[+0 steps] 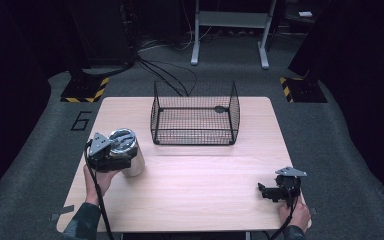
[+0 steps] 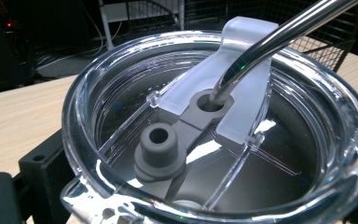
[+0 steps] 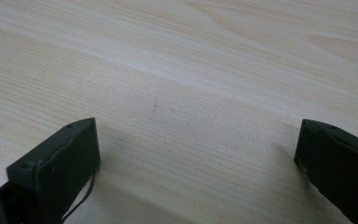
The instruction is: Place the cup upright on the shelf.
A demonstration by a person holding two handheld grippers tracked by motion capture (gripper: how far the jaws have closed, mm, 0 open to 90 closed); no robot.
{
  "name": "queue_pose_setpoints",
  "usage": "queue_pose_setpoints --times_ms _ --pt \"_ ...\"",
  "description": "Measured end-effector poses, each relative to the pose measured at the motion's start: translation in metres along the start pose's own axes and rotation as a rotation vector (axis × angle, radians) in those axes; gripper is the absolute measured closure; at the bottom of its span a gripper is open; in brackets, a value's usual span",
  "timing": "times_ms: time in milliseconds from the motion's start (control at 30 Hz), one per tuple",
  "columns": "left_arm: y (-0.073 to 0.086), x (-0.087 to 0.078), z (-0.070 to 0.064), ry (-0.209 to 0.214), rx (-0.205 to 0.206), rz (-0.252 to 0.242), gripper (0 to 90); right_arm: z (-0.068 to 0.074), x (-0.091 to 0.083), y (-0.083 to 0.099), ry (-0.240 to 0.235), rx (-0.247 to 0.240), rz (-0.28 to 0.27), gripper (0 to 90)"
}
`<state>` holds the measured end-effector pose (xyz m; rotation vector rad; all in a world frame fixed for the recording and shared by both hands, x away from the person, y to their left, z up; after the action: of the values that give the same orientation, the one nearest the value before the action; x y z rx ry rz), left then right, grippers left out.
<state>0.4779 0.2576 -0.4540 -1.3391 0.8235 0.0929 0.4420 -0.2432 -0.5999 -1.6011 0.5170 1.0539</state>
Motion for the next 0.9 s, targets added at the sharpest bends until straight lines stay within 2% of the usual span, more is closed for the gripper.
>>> queue_pose_setpoints --times_ms 533,900 --pt "-0.020 0.003 -0.025 0.050 0.067 -0.001 3.9 0.000 0.000 0.000 0.000 0.000 0.000 0.0" --pt "-0.031 0.011 -0.038 0.082 0.090 0.003 3.9 0.000 0.000 0.000 0.000 0.000 -0.001 0.0"
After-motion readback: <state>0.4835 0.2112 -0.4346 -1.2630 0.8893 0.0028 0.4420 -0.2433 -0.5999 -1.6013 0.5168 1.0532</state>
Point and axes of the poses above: each handheld gripper's, and its own axes: x roughly forward along the jaws, y roughly out of its underside, z roughly to its left, the point moved 10 cm from there along x, roughly forward along the jaws, and after that the axes turned 13 degrees about z, right-handed, at the moved point
